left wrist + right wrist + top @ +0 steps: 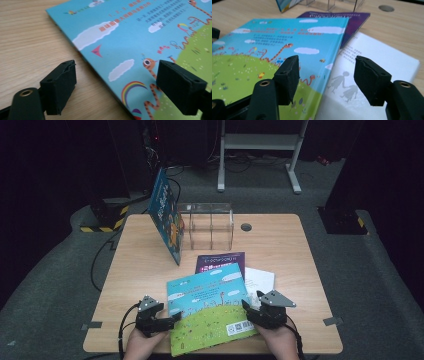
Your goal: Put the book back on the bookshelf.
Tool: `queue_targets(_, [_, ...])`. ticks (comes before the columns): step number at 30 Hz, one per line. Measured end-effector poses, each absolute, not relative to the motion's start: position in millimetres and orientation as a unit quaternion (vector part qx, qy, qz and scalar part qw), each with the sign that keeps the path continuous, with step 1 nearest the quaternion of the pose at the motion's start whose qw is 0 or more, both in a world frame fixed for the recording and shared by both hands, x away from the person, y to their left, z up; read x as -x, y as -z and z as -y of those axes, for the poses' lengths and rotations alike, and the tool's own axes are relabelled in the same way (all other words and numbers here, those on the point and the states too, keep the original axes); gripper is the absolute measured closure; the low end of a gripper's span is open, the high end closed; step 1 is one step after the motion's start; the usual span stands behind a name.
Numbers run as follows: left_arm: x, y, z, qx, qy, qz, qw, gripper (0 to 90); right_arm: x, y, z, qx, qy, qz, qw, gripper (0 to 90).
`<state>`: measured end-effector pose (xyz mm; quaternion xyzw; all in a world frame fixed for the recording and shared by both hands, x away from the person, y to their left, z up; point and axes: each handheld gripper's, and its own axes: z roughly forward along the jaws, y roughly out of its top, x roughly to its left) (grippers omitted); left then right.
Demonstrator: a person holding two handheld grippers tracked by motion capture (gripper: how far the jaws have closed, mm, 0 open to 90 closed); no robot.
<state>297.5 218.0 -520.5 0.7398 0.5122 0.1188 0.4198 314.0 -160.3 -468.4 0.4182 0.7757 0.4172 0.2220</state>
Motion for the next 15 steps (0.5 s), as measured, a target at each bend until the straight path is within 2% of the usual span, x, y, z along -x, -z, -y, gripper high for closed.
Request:
queue_targets(4, [-297.2, 522.9, -218.8, -0.734, -0.113, -0.520, 0.423, 15.0, -315.4, 472.1, 158.1, -0.428, -0.406, -0.778, 0.214, 34.3])
queue_targets(11, [-300.1, 524.9, -213.9, -0.731, -0.072, -0.518, 0.438, 13.9, -319.5, 475.0, 161.3, -0.437, -0.410, -0.778, 0.188, 34.2])
queue_targets(15, [-299.9, 525.1, -210.0, -0.731, -0.078, -0.519, 0.435, 11.8, -319.9, 478.1, 161.7, -0.442, -0.421, -0.772, 0.175, 34.1])
